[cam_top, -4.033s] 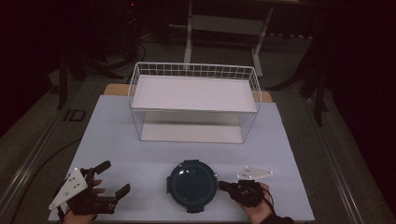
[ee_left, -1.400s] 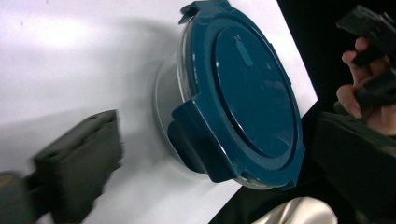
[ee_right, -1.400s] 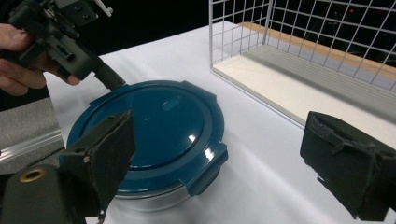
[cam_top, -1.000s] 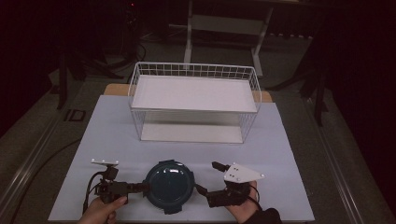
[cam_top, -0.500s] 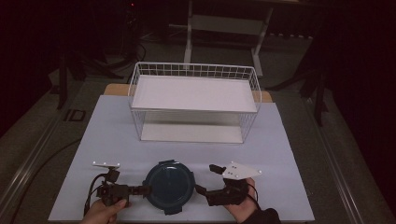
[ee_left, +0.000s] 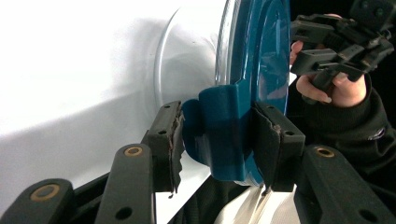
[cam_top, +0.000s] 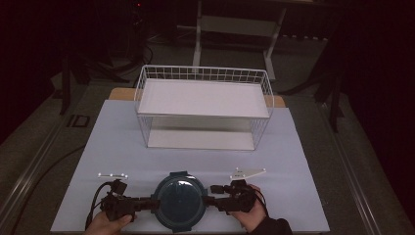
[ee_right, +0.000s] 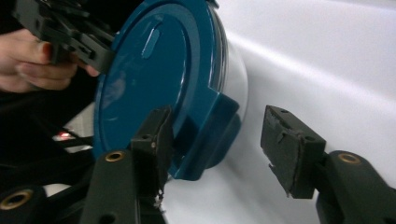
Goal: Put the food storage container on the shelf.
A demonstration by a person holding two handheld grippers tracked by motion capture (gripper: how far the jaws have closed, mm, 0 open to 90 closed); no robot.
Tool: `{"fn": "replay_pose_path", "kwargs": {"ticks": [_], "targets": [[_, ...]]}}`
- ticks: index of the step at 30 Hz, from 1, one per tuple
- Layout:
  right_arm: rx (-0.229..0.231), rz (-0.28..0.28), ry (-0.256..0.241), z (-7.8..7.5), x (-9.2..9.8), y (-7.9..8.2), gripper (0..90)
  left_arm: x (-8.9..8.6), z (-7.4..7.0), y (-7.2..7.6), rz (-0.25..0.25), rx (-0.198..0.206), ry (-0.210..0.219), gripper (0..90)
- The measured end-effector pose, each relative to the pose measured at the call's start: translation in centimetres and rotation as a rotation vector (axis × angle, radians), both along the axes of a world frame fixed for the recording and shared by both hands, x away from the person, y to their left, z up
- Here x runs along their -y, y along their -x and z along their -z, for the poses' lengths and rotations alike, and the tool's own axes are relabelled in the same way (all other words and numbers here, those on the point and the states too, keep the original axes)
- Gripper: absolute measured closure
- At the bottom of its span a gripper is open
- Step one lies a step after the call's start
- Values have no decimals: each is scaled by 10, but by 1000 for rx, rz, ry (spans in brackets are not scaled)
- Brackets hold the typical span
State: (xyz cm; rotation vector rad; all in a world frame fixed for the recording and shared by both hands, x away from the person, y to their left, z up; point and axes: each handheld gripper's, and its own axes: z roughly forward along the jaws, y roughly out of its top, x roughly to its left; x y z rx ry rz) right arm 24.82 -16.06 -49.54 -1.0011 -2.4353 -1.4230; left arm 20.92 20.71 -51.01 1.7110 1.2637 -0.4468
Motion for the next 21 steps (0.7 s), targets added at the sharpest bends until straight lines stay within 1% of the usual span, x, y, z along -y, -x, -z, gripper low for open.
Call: {"fn": "replay_pose_path", "kwargs": {"ticks": [2,4,5,6,7,9,12,14,15,16,17,18,20,21], "targets": [[-26,-12,-11,1,-1,-1,456,0,0,1,4,9,1,557],[-50,-22,-10,2,-2,-1,473,1,-1,2,7,16,-1,560],[-75,-31,-20,4,-2,-2,486,1,-1,2,7,22,1,562],[-75,-31,-20,4,-2,-2,486,1,-1,2,7,22,1,563],[-117,-45,-32,8,-3,-3,509,2,-2,3,7,28,-4,563],[-151,-47,-51,9,-1,-4,521,2,-2,4,7,32,-3,564],[-175,-47,-64,10,0,-5,532,2,-2,6,6,41,-4,564],[-178,-42,-70,11,0,-5,532,2,-2,7,9,41,-6,563],[-195,-23,-92,13,0,-4,539,2,-2,8,13,34,-1,564],[-195,-23,-92,13,0,-4,539,2,-2,8,13,34,-1,565],[-211,-11,-97,13,0,-3,539,2,-2,8,13,34,-1,565],[-226,6,-102,12,0,-2,548,5,-5,12,9,43,-18,567],[-229,23,-105,12,1,0,550,6,-6,14,7,53,-26,568],[-222,24,-101,12,1,0,551,7,-7,16,1,55,-28,569]]}}
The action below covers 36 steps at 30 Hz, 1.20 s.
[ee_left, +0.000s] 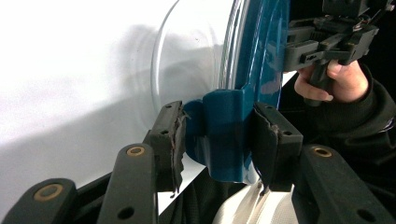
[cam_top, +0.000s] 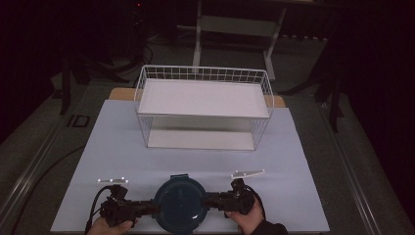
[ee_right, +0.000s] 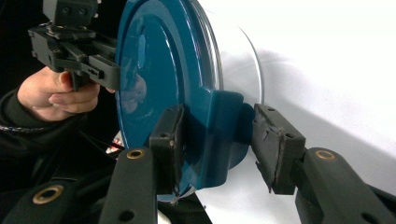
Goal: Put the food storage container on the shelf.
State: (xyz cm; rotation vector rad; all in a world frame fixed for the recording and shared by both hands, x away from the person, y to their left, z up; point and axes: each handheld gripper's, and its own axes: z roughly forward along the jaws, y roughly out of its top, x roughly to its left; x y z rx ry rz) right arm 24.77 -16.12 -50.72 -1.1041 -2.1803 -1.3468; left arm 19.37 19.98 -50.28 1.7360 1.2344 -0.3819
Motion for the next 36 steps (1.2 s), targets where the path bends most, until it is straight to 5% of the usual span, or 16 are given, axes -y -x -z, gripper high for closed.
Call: {"fn": "replay_pose_path", "kwargs": {"ticks": [14,21,36], "targets": [[20,17,-23,-9,7,-4,558,6,-16,-9,0,71,-2,570],[66,48,-41,-26,16,-14,558,14,-36,-29,9,143,-4,568],[133,106,-31,-41,37,-42,559,34,-37,-69,28,229,35,567]]}}
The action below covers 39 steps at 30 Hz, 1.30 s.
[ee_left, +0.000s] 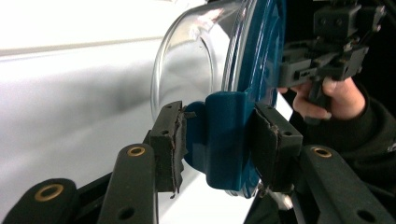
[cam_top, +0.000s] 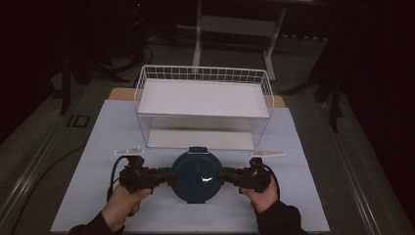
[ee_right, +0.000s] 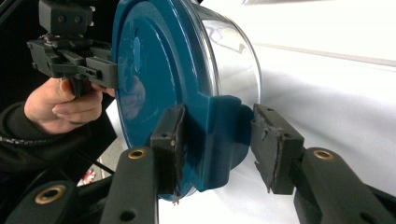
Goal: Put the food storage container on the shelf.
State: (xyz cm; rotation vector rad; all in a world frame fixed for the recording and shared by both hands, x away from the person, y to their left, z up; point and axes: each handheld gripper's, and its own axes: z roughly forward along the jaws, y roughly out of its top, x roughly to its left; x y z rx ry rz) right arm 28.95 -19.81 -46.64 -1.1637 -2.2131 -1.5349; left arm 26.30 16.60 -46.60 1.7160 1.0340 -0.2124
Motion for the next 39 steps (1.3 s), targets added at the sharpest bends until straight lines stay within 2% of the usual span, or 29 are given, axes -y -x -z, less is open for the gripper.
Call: {"fn": "replay_pose_path", "kwargs": {"ticks": [1,2,6,7,8,11,15,18,20,21,25,26,30,33,34,39], "targets": [[0,0,0,0,0,0,559,0,0,0,0,0,0,568],[3,1,-1,0,2,-2,559,4,1,-7,4,7,4,568],[31,22,4,-2,9,-14,558,9,-1,-21,13,32,-5,567],[31,22,4,-2,9,-14,558,9,-1,-21,13,32,-5,567],[43,22,8,-3,10,-16,558,11,-2,-27,17,52,-4,567],[78,32,-5,-4,15,-30,558,14,-4,-37,19,70,-7,566],[86,37,-6,-3,17,-40,558,16,-3,-53,15,80,-8,566],[84,42,-12,3,18,-55,558,17,0,-65,20,105,-15,565],[88,44,-10,4,19,-58,558,19,1,-71,12,117,-13,564],[87,46,-22,7,20,-65,558,19,3,-75,15,125,-9,564],[86,56,-16,8,20,-71,558,19,10,-84,11,118,7,564],[91,59,-10,9,20,-73,558,20,16,-92,6,115,19,564],[92,85,8,13,20,-86,558,21,23,-103,-4,112,16,561],[91,93,3,16,21,-89,558,23,27,-107,-20,119,11,559],[94,99,11,19,20,-94,559,23,30,-108,-38,118,12,555],[106,115,36,23,15,-101,559,22,39,-114,-61,114,6,553]]}}
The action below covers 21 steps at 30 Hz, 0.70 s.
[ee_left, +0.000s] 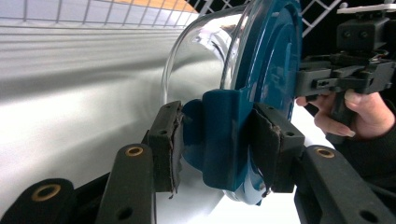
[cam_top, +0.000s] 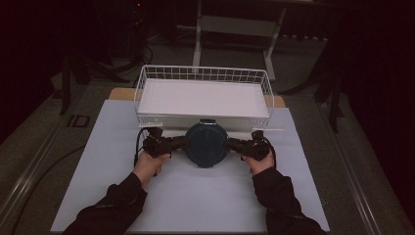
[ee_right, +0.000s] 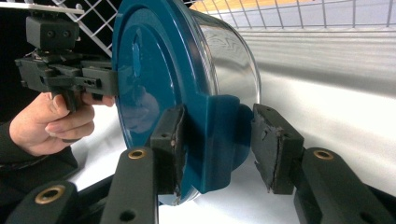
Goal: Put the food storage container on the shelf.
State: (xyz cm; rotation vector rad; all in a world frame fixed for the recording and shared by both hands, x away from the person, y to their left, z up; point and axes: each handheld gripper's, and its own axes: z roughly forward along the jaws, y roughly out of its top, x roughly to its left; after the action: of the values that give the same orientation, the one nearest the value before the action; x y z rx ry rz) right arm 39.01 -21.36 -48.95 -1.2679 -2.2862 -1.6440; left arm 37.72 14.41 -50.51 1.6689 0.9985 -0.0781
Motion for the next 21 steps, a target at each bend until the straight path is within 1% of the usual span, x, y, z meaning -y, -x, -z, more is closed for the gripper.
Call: {"fn": "replay_pose_path", "kwargs": {"ticks": [1,2,3,5,6,7,9,10,12,16,17,18,19,21], "targets": [[-2,2,1,2,0,-1,559,0,2,-2,-5,2,-11,553],[-5,4,2,3,0,-2,558,0,2,-2,-5,2,-11,553],[-5,4,2,3,0,-2,558,0,3,-4,-11,8,-24,553],[1,7,14,8,-2,-6,559,1,7,-6,-23,-12,-25,552],[1,7,14,8,-2,-6,559,1,8,-6,-24,-17,-15,552],[-9,7,-2,10,-1,-8,559,1,8,-8,-24,-13,-9,553],[-14,4,-4,10,0,-9,559,1,8,-8,-29,-14,-6,552],[-18,4,-8,10,0,-10,558,1,9,-9,-35,-11,5,552],[-25,4,-15,10,1,-11,555,1,10,-9,-40,-10,14,551],[-24,6,-19,12,1,-13,540,0,12,-10,-45,-11,29,546],[-10,20,5,14,0,-12,532,0,14,-11,-56,-21,46,545],[-10,20,5,14,0,-12,532,0,14,-11,-56,-21,46,542],[3,32,14,14,-1,-11,525,0,16,-13,-62,-35,63,538],[27,37,29,13,-2,-11,518,0,17,-14,-62,-30,66,529]]}}
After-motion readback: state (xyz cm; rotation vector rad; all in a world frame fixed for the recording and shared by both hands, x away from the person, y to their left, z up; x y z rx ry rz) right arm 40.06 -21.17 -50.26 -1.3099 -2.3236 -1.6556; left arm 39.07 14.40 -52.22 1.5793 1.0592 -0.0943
